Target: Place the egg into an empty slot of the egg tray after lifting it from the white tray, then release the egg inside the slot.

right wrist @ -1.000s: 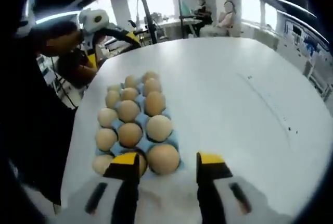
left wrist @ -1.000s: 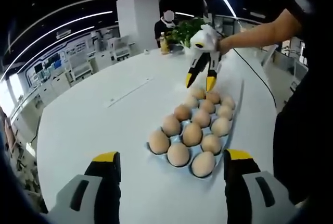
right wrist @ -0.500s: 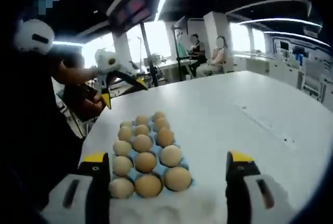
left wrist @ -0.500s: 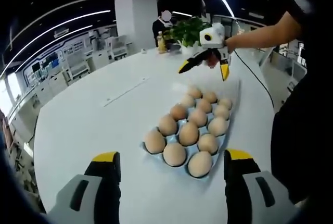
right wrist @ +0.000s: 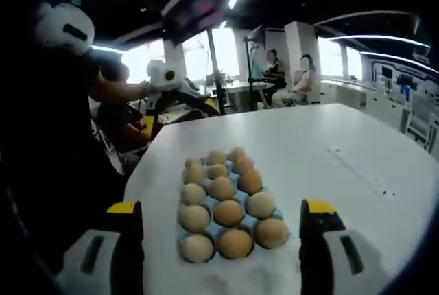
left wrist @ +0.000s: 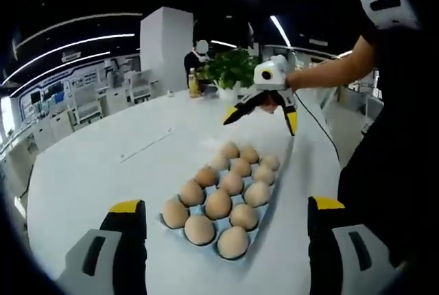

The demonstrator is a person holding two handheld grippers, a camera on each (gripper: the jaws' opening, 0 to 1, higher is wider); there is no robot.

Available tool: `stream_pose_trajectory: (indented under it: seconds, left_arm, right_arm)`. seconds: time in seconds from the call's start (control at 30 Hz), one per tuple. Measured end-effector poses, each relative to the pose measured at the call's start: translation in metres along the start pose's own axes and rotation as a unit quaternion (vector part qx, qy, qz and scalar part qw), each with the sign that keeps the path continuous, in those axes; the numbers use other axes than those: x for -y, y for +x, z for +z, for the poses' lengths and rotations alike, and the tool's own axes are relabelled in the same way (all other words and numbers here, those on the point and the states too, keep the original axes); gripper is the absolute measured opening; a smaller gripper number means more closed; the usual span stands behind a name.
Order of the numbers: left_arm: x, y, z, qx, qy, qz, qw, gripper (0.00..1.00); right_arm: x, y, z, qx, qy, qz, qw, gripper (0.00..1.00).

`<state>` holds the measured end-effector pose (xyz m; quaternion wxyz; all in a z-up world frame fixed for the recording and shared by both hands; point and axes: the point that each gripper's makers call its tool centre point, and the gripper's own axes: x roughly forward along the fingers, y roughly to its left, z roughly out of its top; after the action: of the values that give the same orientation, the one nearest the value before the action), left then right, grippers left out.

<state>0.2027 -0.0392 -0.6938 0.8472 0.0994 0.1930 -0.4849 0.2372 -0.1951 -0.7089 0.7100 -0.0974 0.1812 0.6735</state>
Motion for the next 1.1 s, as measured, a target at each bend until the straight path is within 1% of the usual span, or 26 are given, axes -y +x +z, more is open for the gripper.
stream_pose_trajectory:
  seconds: [0.1,0.17,0.2,0.23,0.3,0.4,0.47,0.5,0.57,0.63,0.7,0.8,0.9,0.97,1.07,1.1]
  left_arm:
    - [0.013,-0.002,-0.001,-0.006,0.008,-0.008,0.9999,1.00]
    - [0.020,-0.003,-0.001,-0.011,0.004,-0.011,0.9999,1.00]
    - [0.024,-0.005,0.000,-0.010,0.009,-0.008,0.9999,1.00]
    - [0.026,-0.005,0.002,-0.006,0.014,-0.007,0.9999,1.00]
    - [0.034,-0.007,0.008,0.006,0.012,-0.005,0.9999,1.00]
    - [0.048,-0.008,0.017,0.019,0.014,-0.011,0.9997,1.00]
    - [0.060,-0.007,0.022,0.023,0.017,-0.014,0.9995,1.00]
    - [0.065,-0.007,0.027,0.030,0.025,-0.011,0.9992,1.00]
    - [0.072,-0.007,0.033,0.036,0.031,-0.009,0.9988,1.00]
    - [0.080,-0.007,0.039,0.042,0.026,-0.012,0.9987,1.00]
    - [0.085,-0.007,0.046,0.057,0.031,-0.009,0.9979,1.00]
    - [0.093,-0.009,0.054,0.066,0.036,-0.011,0.9971,0.98]
    - [0.095,-0.009,0.056,0.063,0.038,-0.009,0.9972,0.98]
    - [0.098,-0.010,0.062,0.077,0.044,-0.013,0.9960,0.98]
    - [0.102,-0.012,0.068,0.079,0.036,-0.021,0.9960,0.98]
    - [0.105,-0.014,0.070,0.081,0.042,-0.022,0.9956,0.98]
  right_arm:
    - [-0.015,-0.005,0.007,0.006,-0.013,0.000,0.9999,0.98]
    - [-0.022,-0.007,0.009,0.009,-0.019,0.000,0.9998,0.98]
    - [-0.026,-0.008,0.009,0.011,-0.022,0.000,0.9997,0.98]
    - [-0.030,-0.009,0.010,0.012,-0.025,-0.001,0.9996,0.98]
    - [-0.046,-0.010,0.014,0.014,-0.040,0.002,0.9991,0.98]
    - [-0.064,-0.011,0.019,0.020,-0.051,0.008,0.9984,0.97]
    - [-0.076,-0.013,0.024,0.031,-0.058,0.011,0.9978,0.97]
    - [-0.083,-0.014,0.025,0.032,-0.063,0.014,0.9974,0.97]
    - [-0.090,-0.016,0.026,0.031,-0.070,0.016,0.9970,0.96]
    - [-0.098,-0.020,0.029,0.035,-0.071,0.021,0.9966,0.96]
    - [-0.106,-0.022,0.033,0.042,-0.077,0.023,0.9959,0.96]
    - [-0.113,-0.026,0.039,0.049,-0.087,0.014,0.9949,0.95]
    - [-0.119,-0.029,0.045,0.059,-0.086,0.006,0.9945,0.95]
    - [-0.122,-0.030,0.047,0.062,-0.085,-0.001,0.9944,0.95]
    - [-0.129,-0.031,0.050,0.066,-0.079,-0.017,0.9945,0.95]
    - [-0.135,-0.032,0.052,0.072,-0.078,-0.018,0.9942,0.95]
